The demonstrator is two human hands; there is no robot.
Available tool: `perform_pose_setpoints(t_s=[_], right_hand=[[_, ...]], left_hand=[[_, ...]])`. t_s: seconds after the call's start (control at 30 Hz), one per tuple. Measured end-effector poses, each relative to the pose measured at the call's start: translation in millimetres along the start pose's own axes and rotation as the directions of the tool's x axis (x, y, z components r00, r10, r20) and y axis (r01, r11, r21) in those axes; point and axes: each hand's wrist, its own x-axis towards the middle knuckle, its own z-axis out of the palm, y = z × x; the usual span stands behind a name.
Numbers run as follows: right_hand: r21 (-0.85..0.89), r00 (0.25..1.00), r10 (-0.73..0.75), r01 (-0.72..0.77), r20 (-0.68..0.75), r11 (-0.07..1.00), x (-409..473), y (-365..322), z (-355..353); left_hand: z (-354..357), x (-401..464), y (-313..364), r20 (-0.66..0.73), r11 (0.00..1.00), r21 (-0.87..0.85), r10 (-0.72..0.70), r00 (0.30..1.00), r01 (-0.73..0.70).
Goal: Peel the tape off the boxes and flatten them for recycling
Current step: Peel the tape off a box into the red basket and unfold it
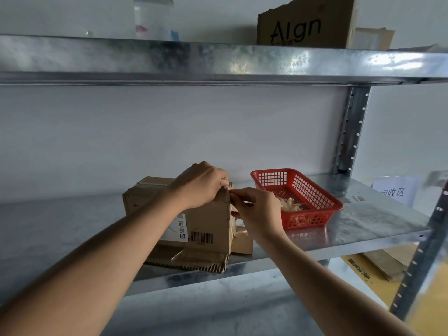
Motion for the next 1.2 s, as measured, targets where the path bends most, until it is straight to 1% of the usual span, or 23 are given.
perform_pose_setpoints(t_s=[0.2,0.27,0.47,0.53,0.6,0.8,0.87,0.97,1.07,1.2], right_hand=[[-0.225,0.997,-0.072,0.071,0.004,0.972,3,-6,0],[-0.274,0.997,-0.076,0.069,-0.014,0.959,0,-7,2],[-0.254,0.995,-0.059,0.038,-0.076,0.967,-5,-7,4],[-0.263,0.995,-0.069,0.049,-0.068,0.964,-6,-7,4],[-0.311,0.993,-0.099,0.076,-0.060,0.947,-6,-8,4],[-0.495,0.982,-0.182,0.183,0.050,0.849,0,-7,5],[-0.505,0.977,-0.203,0.207,0.065,0.838,1,-9,6],[-0.472,0.970,-0.223,0.241,0.094,0.848,3,-9,5],[-0.453,0.961,-0.243,0.275,0.128,0.848,7,-7,3],[-0.435,0.942,-0.291,0.334,0.165,0.836,10,-5,-1]], left_hand=[[3,-5,-7,0.003,1.000,-0.005,0.012,1.000,-0.012],[4,-8,-8,-0.004,1.000,-0.014,0.010,1.000,-0.010],[3,-14,-7,-0.017,1.000,-0.024,0.011,1.000,-0.012],[3,-15,-7,-0.023,1.000,-0.022,0.016,1.000,-0.017],[3,-15,-8,-0.020,1.000,-0.021,0.020,1.000,-0.020],[2,-18,-11,0.001,0.999,-0.030,0.018,1.000,-0.018],[3,-19,-12,0.006,0.999,-0.050,0.016,1.000,-0.016],[5,-22,-13,0.007,0.995,-0.094,-0.014,1.000,0.015],[6,-26,-15,-0.003,0.978,-0.198,-0.069,0.998,0.067],[3,-27,-17,0.050,0.953,-0.285,-0.096,0.994,0.106]])
